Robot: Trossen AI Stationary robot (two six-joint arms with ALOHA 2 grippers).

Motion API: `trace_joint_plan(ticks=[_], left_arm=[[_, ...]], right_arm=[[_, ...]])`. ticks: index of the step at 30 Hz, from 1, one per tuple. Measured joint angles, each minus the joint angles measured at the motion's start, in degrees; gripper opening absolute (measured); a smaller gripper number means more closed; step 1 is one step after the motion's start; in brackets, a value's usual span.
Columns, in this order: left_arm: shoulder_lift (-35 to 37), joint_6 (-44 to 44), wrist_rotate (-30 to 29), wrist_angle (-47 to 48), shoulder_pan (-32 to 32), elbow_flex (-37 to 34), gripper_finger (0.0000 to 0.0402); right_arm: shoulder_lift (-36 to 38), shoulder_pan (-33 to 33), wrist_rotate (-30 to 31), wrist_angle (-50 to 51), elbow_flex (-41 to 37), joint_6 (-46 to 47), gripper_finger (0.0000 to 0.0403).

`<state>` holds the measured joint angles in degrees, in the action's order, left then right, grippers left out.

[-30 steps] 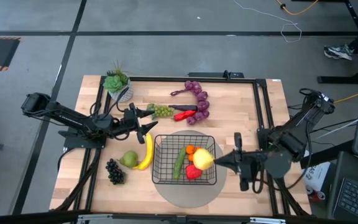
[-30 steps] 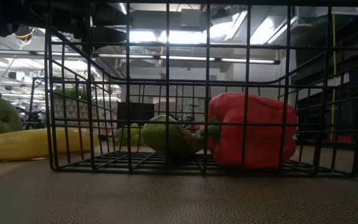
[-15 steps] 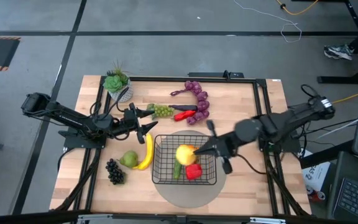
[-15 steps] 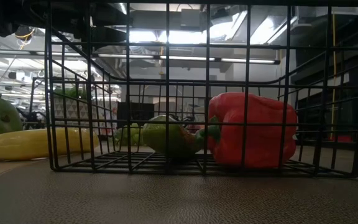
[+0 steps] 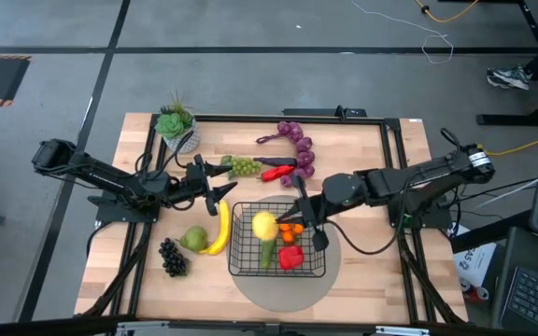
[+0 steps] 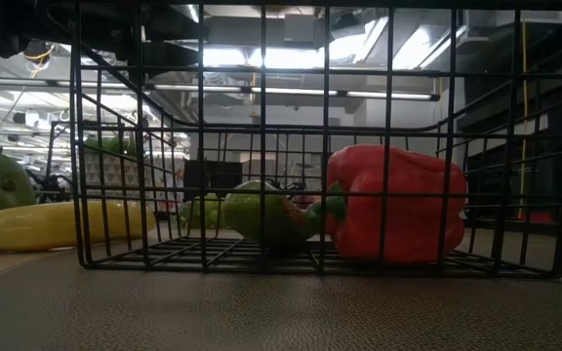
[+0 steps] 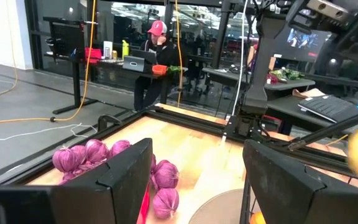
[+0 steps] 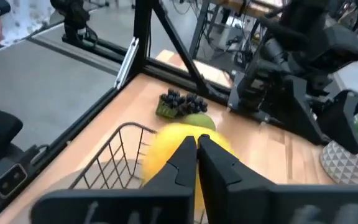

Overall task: Build produce basket
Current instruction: Put the yellow pear into the wire basket

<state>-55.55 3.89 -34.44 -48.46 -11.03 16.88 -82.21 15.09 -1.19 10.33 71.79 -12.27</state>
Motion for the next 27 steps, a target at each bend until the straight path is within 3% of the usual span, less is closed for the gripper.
trace_joint_plan(ticks=[6, 14, 19, 23, 27], left_arm=[[0.00, -0.01, 0.00, 0.00, 0.01, 0.00, 0.0247], [0.00, -0.01, 0.00, 0.00, 0.02, 0.00, 0.0247], [0.00, -0.01, 0.00, -0.01, 0.02, 0.00, 0.0247], [0.00, 0.03, 0.00, -0.01, 0.00, 0.00, 0.0247], [0.00, 0.03, 0.00, 0.01, 0.01, 0.00, 0.0247]], right_arm=[[-0.31, 0.00, 0.01, -4.54, 0.00, -0.80, 0.0051], [-0.25, 0.00, 0.04, -8.73, 0.00, -3.19, 0.0138], [-0.27, 0.02, 0.08, -8.60, 0.00, 0.67, 0.0162], [1.78, 0.00, 0.56, -3.89, 0.27, 6.01, 0.0165], [6.29, 0.07, 7.33, 8.93, 2.99, 6.67, 0.0165]])
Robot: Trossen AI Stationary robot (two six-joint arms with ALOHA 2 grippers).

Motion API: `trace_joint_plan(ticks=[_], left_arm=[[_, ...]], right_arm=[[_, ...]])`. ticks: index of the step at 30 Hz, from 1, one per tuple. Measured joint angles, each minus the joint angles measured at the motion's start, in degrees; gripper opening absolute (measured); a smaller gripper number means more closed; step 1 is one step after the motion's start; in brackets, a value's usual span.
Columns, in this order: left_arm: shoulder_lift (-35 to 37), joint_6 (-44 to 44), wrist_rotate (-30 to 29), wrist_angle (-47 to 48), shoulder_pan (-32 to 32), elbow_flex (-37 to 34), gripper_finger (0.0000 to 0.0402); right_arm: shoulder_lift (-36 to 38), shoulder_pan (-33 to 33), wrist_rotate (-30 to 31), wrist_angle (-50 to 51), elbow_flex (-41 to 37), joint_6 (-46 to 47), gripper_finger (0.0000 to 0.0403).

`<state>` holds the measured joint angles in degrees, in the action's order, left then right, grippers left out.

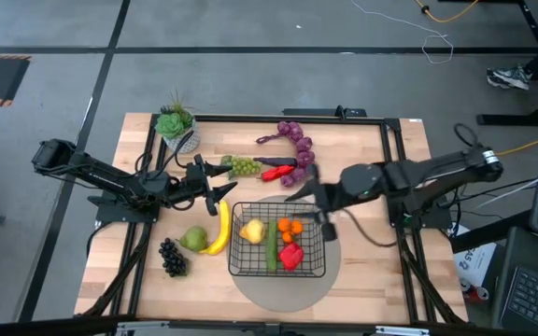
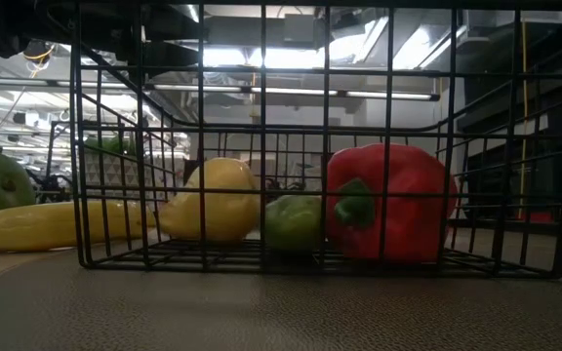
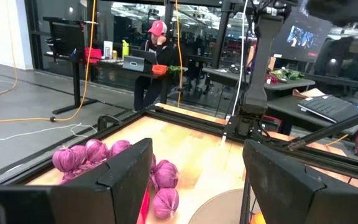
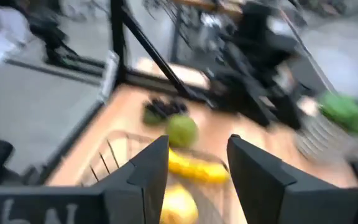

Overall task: Build produce basket
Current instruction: Put the yellow pear into the wire basket, then put the yellow banana into the wire basket

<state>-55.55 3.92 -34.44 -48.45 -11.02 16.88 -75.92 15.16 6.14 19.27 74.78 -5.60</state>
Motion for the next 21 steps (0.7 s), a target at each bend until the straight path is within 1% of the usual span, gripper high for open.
trace_joint_plan(ticks=[1, 3, 5, 8, 10, 11, 13, 17, 19, 21], left_arm=[[0.00, 0.02, 0.00, -0.02, 0.01, 0.00, 0.0247], [0.00, 0.02, 0.00, -0.01, 0.01, 0.00, 0.0247], [0.00, 0.02, 0.00, -0.02, 0.01, 0.00, 0.0247], [0.00, 0.22, 0.00, -0.02, -0.01, 0.00, 0.0247], [0.00, 0.22, 0.00, -0.02, 0.01, 0.00, 0.0247], [0.00, 0.22, 0.00, -0.03, -0.01, 0.00, 0.0247], [0.00, 0.20, 0.00, -0.04, -0.01, 0.00, 0.0247], [0.00, 0.21, 0.00, -0.07, 0.00, 0.00, 0.0247], [0.00, 0.27, 0.01, -0.46, 0.00, 0.00, 0.0247], [0.00, 0.15, 0.01, -0.57, 0.00, 0.00, 0.0247]], right_arm=[[1.26, 0.04, 1.52, 3.63, 0.62, 1.88, 0.0165], [3.50, 0.09, 2.59, 9.43, 1.70, 7.61, 0.0165], [5.46, 0.11, 1.24, 15.47, 2.02, 13.29, 0.0165], [7.75, 0.95, -2.02, 25.02, 1.81, 19.02, 0.0165], [8.69, 2.44, -2.37, 32.23, 1.77, 22.63, 0.0165], [9.04, 3.43, -1.60, 35.03, 1.77, 24.74, 0.0165], [9.49, 5.71, 1.82, 39.64, 1.75, 29.43, 0.0165], [9.70, 10.19, 9.77, 44.52, 1.75, 36.29, 0.0165], [9.70, 12.26, 11.80, 45.60, 1.73, 38.06, 0.0165], [9.70, 14.04, 12.55, 46.73, 1.73, 38.48, 0.0165]])
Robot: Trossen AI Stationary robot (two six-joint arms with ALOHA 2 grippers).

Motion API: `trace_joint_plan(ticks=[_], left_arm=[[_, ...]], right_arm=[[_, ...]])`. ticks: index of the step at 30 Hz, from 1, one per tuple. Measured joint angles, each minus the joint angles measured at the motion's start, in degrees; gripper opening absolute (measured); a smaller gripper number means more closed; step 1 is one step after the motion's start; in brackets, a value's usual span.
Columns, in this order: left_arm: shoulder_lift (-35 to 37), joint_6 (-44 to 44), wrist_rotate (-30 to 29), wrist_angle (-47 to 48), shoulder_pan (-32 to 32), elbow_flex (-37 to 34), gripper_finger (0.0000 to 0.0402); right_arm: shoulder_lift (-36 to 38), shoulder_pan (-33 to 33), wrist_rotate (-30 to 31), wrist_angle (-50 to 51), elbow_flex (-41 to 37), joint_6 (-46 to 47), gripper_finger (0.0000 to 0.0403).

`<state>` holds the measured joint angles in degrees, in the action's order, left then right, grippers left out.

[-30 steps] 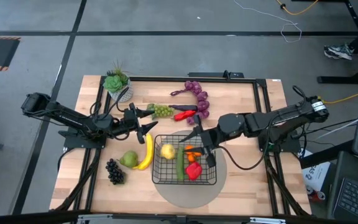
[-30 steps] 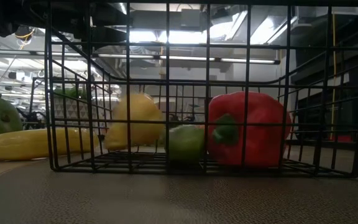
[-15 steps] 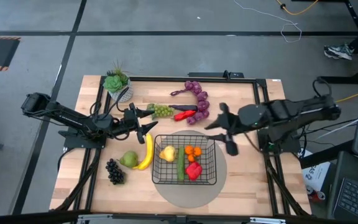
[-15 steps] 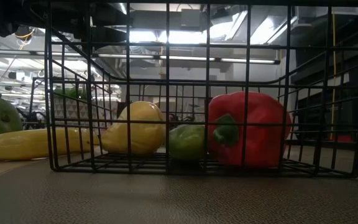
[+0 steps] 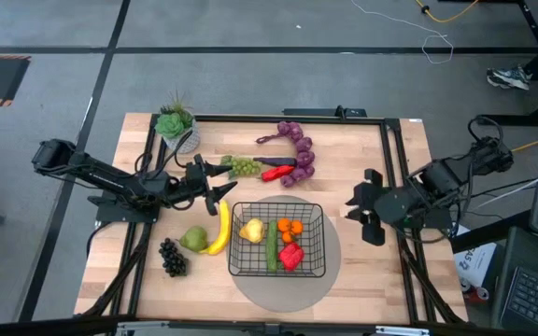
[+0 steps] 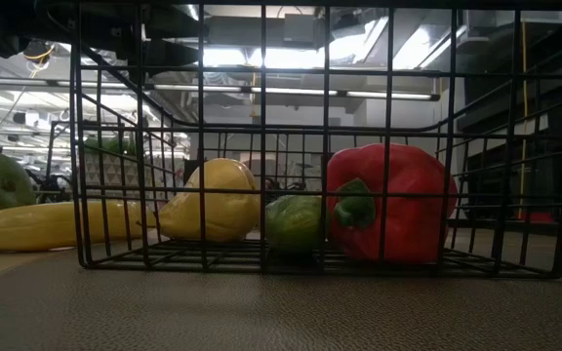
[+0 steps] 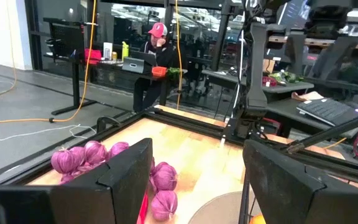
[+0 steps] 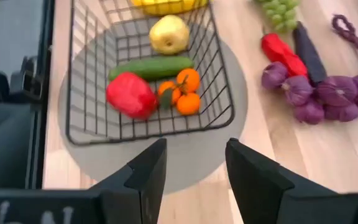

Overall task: Build produce basket
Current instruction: Put the yellow banana into the wire basket

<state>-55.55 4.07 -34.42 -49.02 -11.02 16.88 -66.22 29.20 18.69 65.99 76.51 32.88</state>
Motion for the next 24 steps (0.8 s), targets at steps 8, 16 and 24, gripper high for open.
trace_joint_plan(ticks=[8, 16, 24], left_arm=[[0.02, 7.77, 0.05, 10.03, -1.47, 0.02, 0.0247], [1.41, 21.43, 6.97, 18.98, -7.97, 0.00, 0.0247], [15.90, 12.78, 6.56, 18.57, -13.47, 0.04, 0.0247]], right_arm=[[0.00, 4.85, 0.40, 0.22, 0.00, 0.58, 0.0165], [0.00, 8.15, 1.43, 1.17, -0.02, 3.12, 0.0165], [-0.02, 8.95, 2.70, 1.69, -0.02, 6.65, 0.0165]])
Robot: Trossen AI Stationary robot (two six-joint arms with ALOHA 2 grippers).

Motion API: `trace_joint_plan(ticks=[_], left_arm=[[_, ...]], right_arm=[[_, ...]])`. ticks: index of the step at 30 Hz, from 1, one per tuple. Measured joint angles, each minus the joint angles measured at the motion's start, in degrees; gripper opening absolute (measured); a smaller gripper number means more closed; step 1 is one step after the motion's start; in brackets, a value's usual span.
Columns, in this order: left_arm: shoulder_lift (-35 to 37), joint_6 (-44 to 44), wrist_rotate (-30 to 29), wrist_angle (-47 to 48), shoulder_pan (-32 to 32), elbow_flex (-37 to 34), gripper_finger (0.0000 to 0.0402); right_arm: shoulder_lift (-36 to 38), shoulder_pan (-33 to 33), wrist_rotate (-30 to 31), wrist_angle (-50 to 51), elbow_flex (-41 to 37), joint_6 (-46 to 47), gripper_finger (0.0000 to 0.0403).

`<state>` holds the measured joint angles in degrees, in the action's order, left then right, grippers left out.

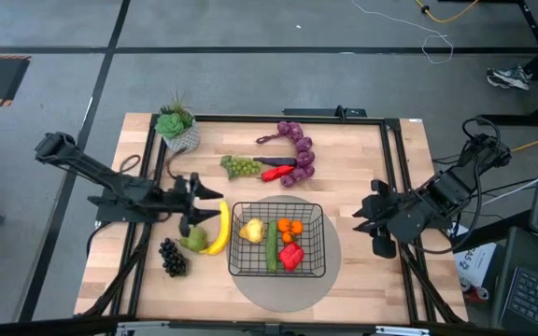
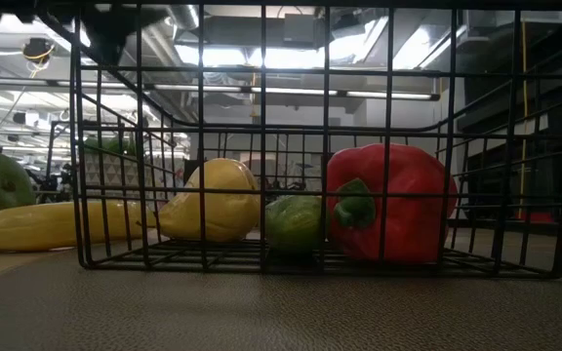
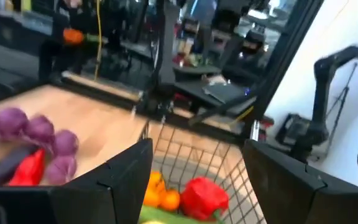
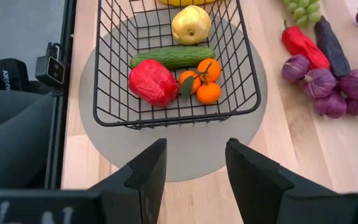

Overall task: Build produce basket
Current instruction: Put the yellow banana into the wire basket

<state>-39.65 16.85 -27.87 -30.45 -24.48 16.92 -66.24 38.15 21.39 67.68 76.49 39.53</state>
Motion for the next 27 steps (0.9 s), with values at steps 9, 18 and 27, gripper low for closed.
trace_joint_plan(ticks=[9, 18, 27], left_arm=[[12.82, 2.34, -6.36, 29.22, -3.07, 0.00, 0.0247], [8.35, 15.91, 7.68, 49.95, -6.90, 11.11, 0.0247], [-13.88, 20.09, 8.97, 67.26, -9.94, 27.14, 0.0247]], right_arm=[[-0.02, 0.00, -0.01, 0.64, 0.00, 0.94, 0.0165], [-0.02, -0.02, -0.46, 0.63, -0.02, 0.96, 0.0165], [-0.02, 0.00, -0.57, 0.94, -0.02, 8.23, 0.0165]])
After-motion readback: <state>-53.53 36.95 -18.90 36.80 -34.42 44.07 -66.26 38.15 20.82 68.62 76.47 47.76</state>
